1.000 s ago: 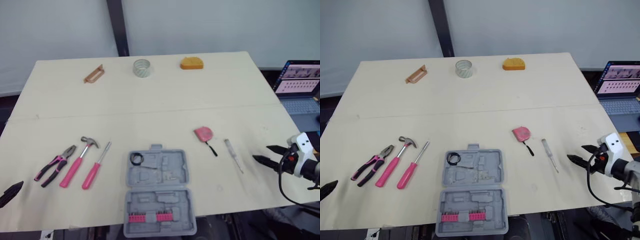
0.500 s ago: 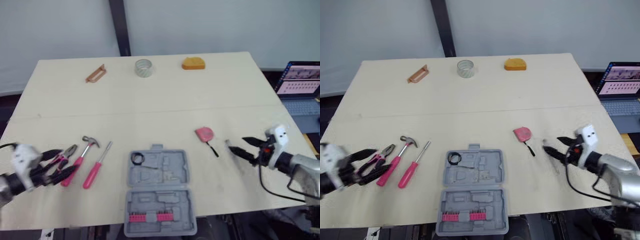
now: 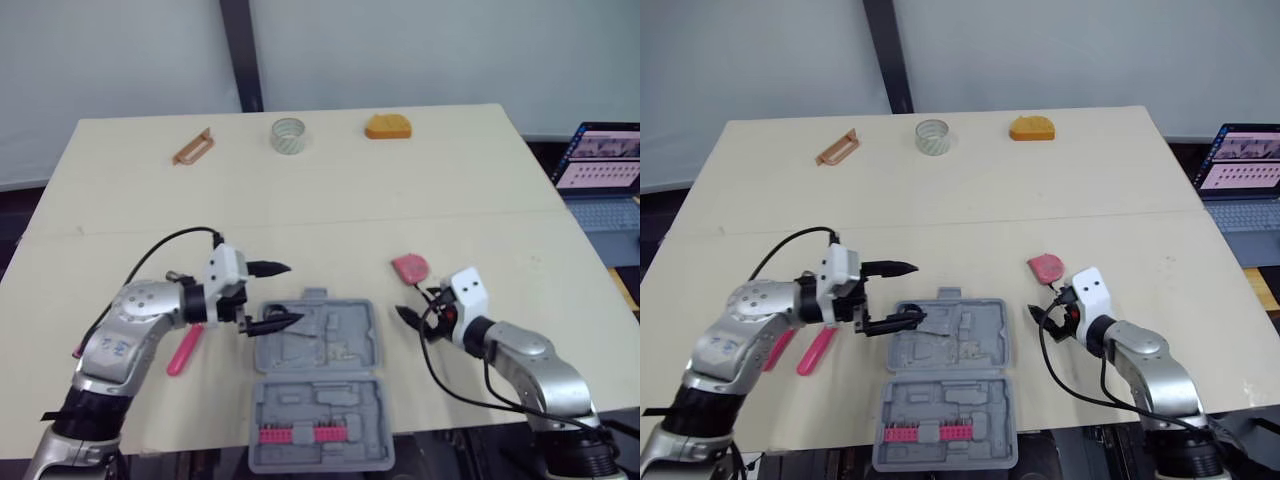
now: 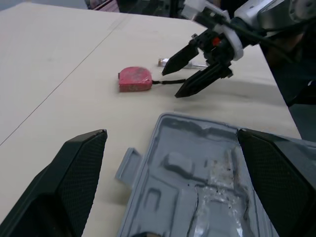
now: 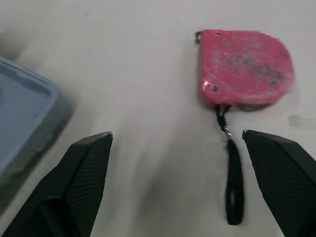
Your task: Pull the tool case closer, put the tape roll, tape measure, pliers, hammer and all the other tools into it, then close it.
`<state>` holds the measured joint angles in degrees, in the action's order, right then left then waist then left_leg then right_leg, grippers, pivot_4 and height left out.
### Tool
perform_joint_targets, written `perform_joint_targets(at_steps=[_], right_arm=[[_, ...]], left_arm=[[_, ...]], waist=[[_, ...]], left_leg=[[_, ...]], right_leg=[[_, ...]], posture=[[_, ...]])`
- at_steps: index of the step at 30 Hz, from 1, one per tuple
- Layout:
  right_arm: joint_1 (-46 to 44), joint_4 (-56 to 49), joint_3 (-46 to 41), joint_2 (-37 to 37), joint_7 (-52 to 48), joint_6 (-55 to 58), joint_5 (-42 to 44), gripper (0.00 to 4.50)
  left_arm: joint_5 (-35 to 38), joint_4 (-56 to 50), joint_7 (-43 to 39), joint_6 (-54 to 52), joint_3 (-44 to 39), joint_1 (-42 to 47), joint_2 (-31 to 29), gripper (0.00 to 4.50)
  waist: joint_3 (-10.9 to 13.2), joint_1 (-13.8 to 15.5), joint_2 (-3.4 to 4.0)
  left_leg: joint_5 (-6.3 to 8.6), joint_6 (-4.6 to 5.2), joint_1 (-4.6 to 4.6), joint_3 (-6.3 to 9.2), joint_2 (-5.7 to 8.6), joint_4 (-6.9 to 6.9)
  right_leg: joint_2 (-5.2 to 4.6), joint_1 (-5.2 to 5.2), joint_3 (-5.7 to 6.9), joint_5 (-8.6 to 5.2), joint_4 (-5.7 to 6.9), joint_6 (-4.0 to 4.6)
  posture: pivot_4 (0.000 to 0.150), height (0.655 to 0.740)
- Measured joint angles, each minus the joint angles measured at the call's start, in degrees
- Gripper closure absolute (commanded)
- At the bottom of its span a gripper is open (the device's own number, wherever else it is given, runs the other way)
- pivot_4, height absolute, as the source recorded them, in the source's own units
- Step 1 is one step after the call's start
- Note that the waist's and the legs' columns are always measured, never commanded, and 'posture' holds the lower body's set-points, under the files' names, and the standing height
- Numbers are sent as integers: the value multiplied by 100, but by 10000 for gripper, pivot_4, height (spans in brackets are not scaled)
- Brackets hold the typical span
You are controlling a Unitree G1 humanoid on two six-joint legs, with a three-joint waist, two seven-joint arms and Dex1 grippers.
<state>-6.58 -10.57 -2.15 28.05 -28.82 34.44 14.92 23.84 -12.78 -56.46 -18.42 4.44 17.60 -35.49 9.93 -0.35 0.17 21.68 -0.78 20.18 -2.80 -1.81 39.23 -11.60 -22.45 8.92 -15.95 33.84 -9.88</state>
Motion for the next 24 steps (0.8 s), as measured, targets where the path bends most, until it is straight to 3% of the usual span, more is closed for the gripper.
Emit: perform_joint_targets(at_steps=[17, 21, 24], right_arm=[[-344, 707, -62, -582, 387, -283, -293, 436], [-373, 797, -97, -590, 427, -329, -308, 18062], [-366, 798, -97, -590, 426, -328, -307, 34225]], left_arm=[[-425, 227, 24, 427, 465, 356, 545, 0], [-497, 228, 102, 521, 463, 339, 562, 0], [-538, 246, 198, 611, 458, 341, 621, 0]], waist=[[0, 13, 0], [0, 14, 0], [0, 12, 0]], left_leg=[[0, 0, 0, 2, 0, 6], [0, 1, 0, 2, 0, 7], [0, 1, 0, 2, 0, 7]], right_leg=[[0, 2, 0, 0, 1, 0], [0, 3, -1, 0, 1, 0], [0, 3, 0, 0, 0, 0]], posture=[[1500, 7400], [1500, 7400], [1500, 7400]])
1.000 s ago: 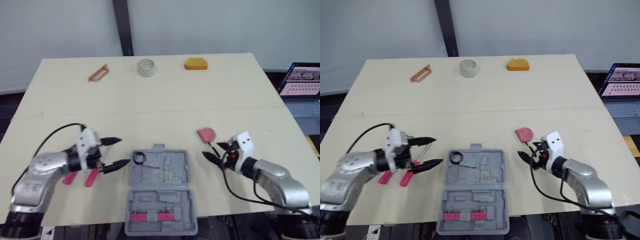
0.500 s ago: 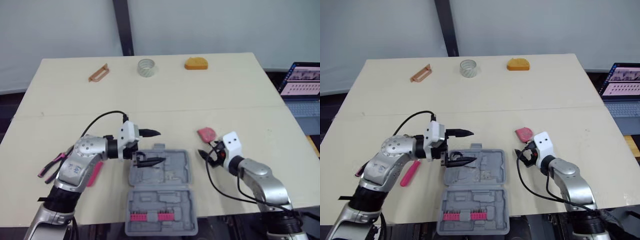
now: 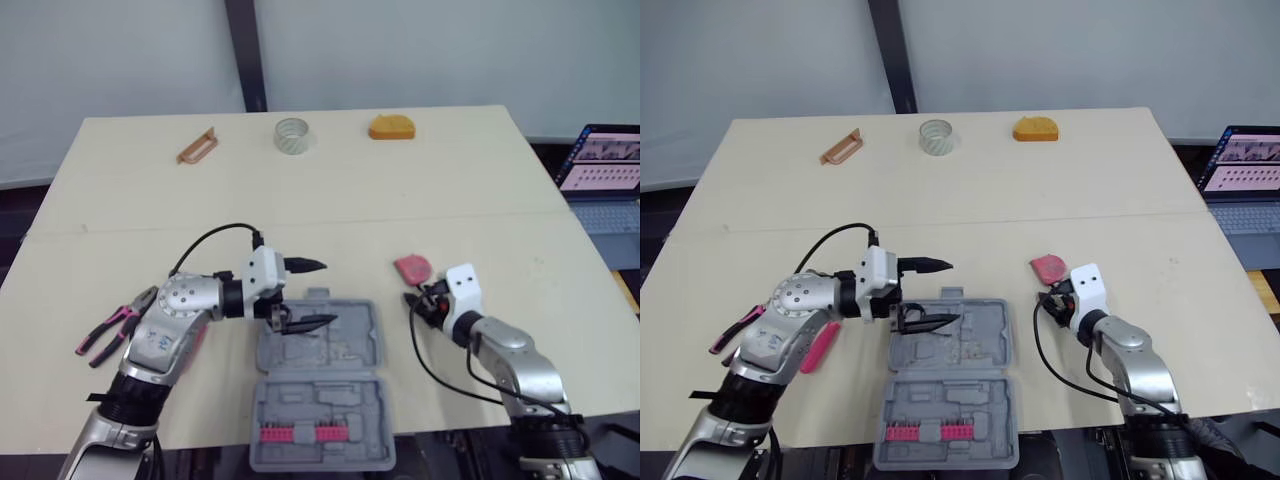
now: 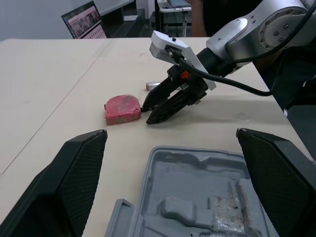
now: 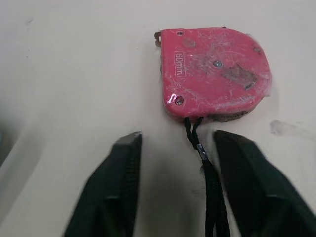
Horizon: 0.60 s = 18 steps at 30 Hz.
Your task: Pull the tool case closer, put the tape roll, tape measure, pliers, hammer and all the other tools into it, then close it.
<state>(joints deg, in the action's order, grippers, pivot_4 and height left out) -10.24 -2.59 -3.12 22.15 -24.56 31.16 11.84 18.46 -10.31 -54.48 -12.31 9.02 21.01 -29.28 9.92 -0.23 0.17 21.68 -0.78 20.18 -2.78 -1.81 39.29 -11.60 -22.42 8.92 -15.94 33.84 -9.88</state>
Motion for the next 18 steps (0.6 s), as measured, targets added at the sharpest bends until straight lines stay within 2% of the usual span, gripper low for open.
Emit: perform_joint_targets(at_steps=[2, 3, 11, 18], right_arm=[[20, -4, 0, 1, -1, 1, 3, 44113], [40, -23, 1, 0, -3, -1, 10, 44702], [511, -534, -11, 47, -21, 119, 108, 44702], [1639, -1659, -34, 226, -278, 483, 479, 44702]], left_arm=[[-33, 6, 68, 70, -5, 2, 33, 0], [-57, 18, 111, 115, -14, 12, 54, 0], [-97, 188, -199, 331, 45, 20, -119, 0], [-180, 231, -920, 372, 292, 18, -547, 0]], waist=[[0, 2, 0], [0, 4, 0], [0, 12, 0], [0, 23, 0]], left_leg=[[0, 0, 0, 0, 0, 0], [0, 0, 0, 0, 0, 0], [0, 0, 0, 1, 0, -1], [0, 0, 1, 1, 0, -1]], right_leg=[[0, 0, 0, 0, 1, 0], [0, 0, 0, 0, 0, 0], [0, 1, 1, 0, 0, 0], [0, 1, 0, 0, -1, 0]], posture=[[1500, 7400], [1500, 7400], [1500, 7400], [1500, 7400]])
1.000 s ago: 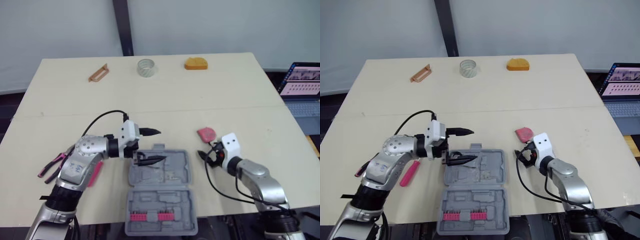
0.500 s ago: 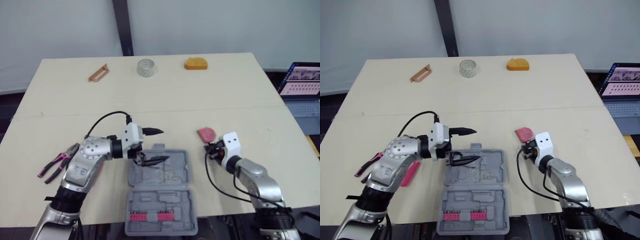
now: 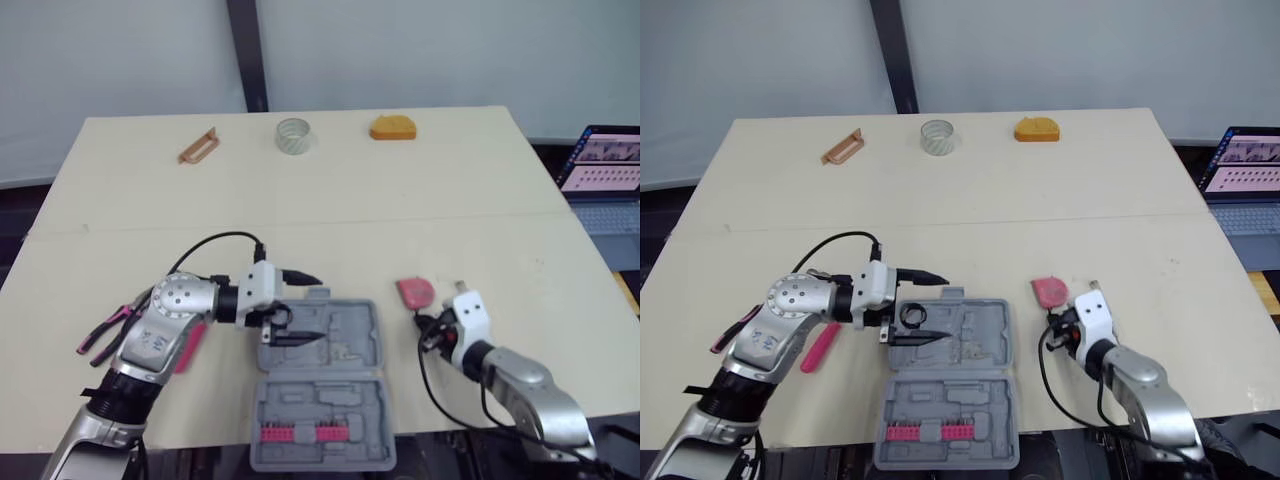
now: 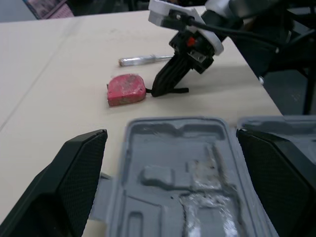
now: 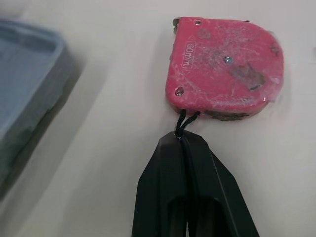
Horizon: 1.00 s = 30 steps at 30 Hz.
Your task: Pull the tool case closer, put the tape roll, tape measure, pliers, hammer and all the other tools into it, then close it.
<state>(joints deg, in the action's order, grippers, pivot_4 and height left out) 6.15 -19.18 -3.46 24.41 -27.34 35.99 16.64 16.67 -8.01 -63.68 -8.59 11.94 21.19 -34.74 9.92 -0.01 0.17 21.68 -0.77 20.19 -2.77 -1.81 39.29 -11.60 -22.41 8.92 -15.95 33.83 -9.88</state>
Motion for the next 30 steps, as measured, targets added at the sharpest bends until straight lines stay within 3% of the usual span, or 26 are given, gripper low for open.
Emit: perform_joint_targets(at_steps=[13, 25, 30], right_arm=[[2423, -1861, 98, -82, 48, 443, 474, 44702], [2752, -2049, 108, -79, 78, 431, 559, 44702], [2607, -2189, -26, 112, -55, 624, 960, 20948]], left_arm=[[4, -97, -495, -69, 40, -419, -251, 0], [12, -252, -713, -60, 35, -656, -411, 0], [14, -293, -688, -61, 34, -660, -384, 0]], waist=[[-1, 29, 1], [-3, 121, 1], [-3, 138, 1]], left_leg=[[0, 1, -1, 0, 0, 0], [1, 1, -2, -1, 0, 2], [1, 1, -2, -1, 0, 5]], right_leg=[[0, 1, -2, 0, 0, 0], [0, 1, -5, 0, -2, 0], [0, 2, -6, 0, -1, 1]], posture=[[1500, 7400], [1500, 7400], [1500, 7400]])
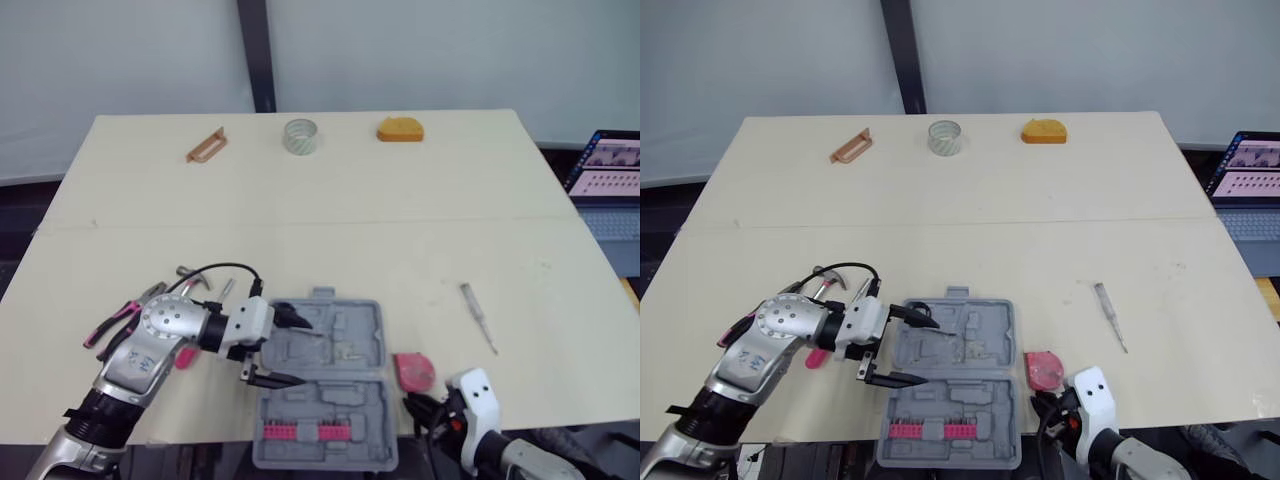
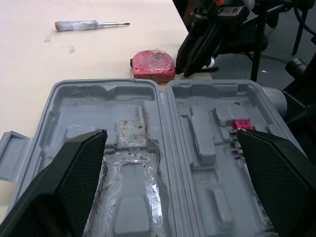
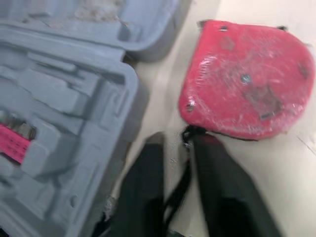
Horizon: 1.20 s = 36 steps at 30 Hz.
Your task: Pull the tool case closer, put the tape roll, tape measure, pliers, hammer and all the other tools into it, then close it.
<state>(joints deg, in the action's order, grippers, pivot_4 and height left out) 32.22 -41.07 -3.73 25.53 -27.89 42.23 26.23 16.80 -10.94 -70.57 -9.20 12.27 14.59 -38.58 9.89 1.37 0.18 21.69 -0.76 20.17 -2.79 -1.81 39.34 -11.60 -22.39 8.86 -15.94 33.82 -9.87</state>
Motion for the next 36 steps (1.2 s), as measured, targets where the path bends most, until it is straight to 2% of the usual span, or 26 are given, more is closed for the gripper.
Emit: perform_joint_targets(at_steps=[4, 9, 11, 14, 19, 24, 36], right_arm=[[12, -255, -621, 853, -626, 247, 642, 194], [-271, -191, -1369, 2161, -1971, 41, 1121, 194], [-637, 210, -1317, 2546, -2576, -572, 868, 194], [-1387, 1200, -761, 2900, -3380, -1826, 122, 194], [-2769, 2893, 417, 2968, -4335, -3513, -967, 194], [-3536, 4050, 977, 2801, -4722, -4506, -1487, 194], [-4065, 4939, 1374, 2452, -4789, -5371, -1797, 194]], left_arm=[[3, -204, -5, 46, -20, -214, -6, 0], [-5, -232, 12, 258, -29, -298, 2, 0], [-45, -223, 63, 444, -28, -307, 60, 0], [-155, -163, 137, 655, -4, -317, 126, 0], [-175, -168, 280, 749, 11, -306, 243, 0], [-252, -177, 416, 874, 26, -401, 290, 0], [-320, -208, 578, 857, 44, -545, 264, 0]], waist=[[0, 2, 0], [-2, 10, -6], [-4, 10, -9], [-4, 9, -11], [-4, -6, -11], [-4, -8, -11], [-4, -2, -11]], left_leg=[[1, 2, 0, 0, 0, 0], [4, 7, -2, 1, 0, 10], [6, 11, -3, 0, 0, 14], [8, 14, -4, 3, 0, 20], [8, 15, -2, 4, 0, 29], [9, 16, 0, 6, -1, 35], [9, 16, 1, 9, -1, 40]], right_leg=[[1, 2, -1, 0, -2, 0], [1, 9, -1, 1, -4, 2], [0, 15, -1, 1, -8, 2], [0, 22, 3, 1, -9, 1], [0, 22, 7, 2, -7, 1], [-1, 25, 12, 2, -7, 1], [-1, 28, 13, 2, -7, 0]], posture=[[1500, 7400], [1500, 7400], [1500, 7400], [1500, 7400], [1500, 7400], [1500, 7400], [1500, 7400]])
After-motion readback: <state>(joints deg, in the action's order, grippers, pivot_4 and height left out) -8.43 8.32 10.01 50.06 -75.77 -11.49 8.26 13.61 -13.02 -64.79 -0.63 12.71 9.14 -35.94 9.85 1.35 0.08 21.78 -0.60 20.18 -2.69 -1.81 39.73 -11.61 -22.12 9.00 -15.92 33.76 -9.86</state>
